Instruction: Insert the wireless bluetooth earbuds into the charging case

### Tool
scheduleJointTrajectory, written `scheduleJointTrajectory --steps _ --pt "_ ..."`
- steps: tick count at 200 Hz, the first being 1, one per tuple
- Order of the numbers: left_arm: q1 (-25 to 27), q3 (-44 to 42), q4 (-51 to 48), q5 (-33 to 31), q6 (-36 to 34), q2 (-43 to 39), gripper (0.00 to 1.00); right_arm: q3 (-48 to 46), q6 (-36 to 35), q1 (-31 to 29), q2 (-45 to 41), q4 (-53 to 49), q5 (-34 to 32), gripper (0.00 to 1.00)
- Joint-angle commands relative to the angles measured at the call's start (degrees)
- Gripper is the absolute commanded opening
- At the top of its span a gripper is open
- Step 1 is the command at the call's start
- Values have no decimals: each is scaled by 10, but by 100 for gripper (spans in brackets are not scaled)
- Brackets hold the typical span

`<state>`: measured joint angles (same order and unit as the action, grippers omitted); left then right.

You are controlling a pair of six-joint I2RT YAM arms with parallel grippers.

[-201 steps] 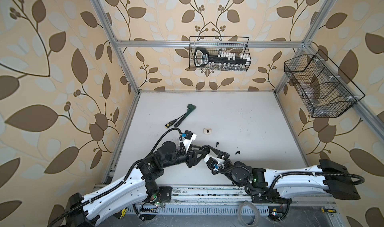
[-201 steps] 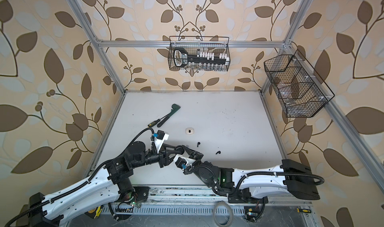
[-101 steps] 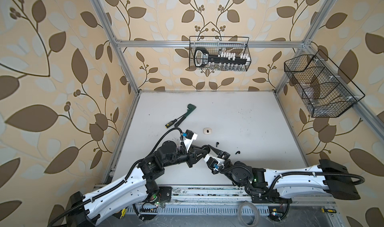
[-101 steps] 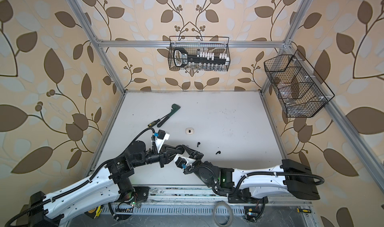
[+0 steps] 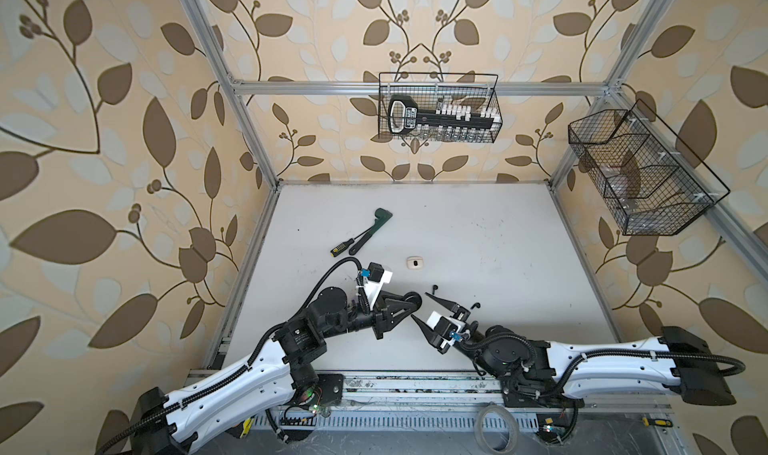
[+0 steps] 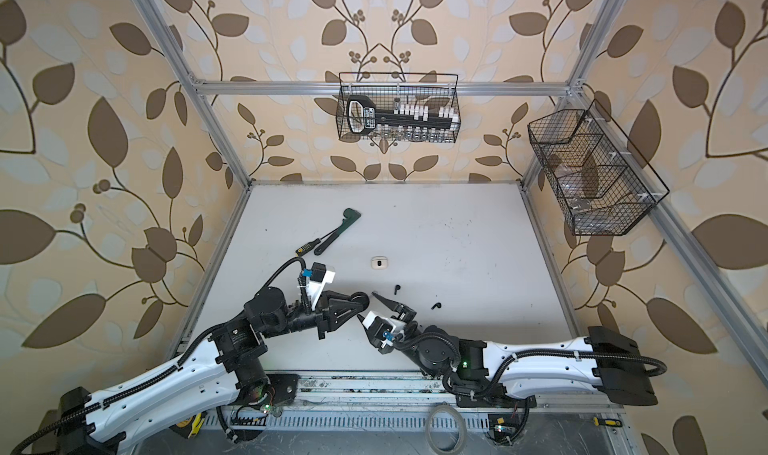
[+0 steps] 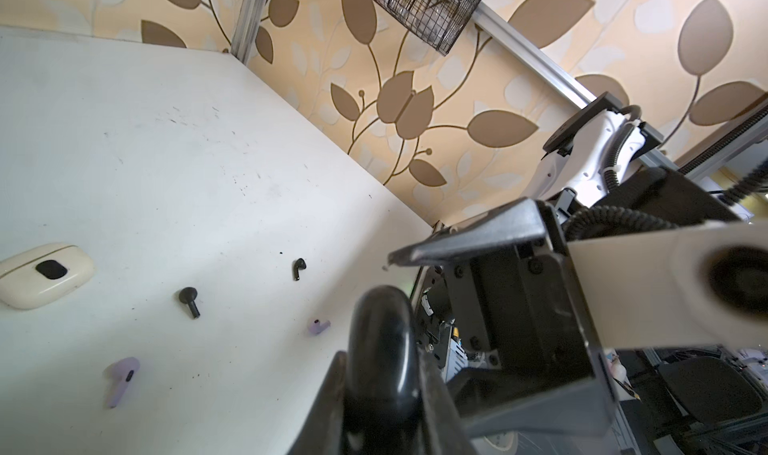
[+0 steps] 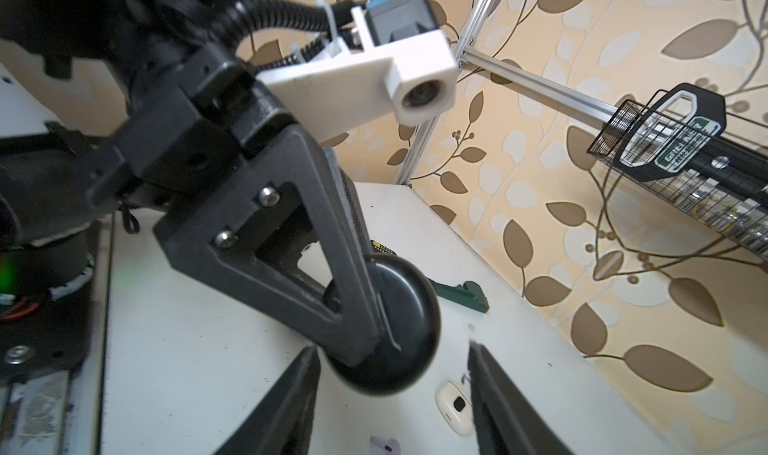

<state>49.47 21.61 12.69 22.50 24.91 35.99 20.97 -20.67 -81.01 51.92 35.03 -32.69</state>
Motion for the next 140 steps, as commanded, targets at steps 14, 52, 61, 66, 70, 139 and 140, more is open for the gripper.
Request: scheduleJointTrajectory --steps 14,52,61,66,70,139,140 --pt "0 -37 82 22 -36 -30 0 -20 83 -4 -56 -4 34 61" --pt "4 -40 98 49 -63 -19 0 -5 189 -4 -72 -45 11 63" --pt "7 -39 106 60 -67 -12 0 3 211 -3 -72 -65 14 62" --pt "9 -40 109 65 -69 -9 0 7 221 -3 -71 -74 14 62" --pt "12 -40 112 67 -72 -6 0 9 229 -4 -70 -82 14 62" --pt "54 -30 104 68 -116 14 0 22 290 -4 -59 -136 24 61" --pt "54 -30 104 68 -116 15 0 22 291 -4 -58 -137 23 61"
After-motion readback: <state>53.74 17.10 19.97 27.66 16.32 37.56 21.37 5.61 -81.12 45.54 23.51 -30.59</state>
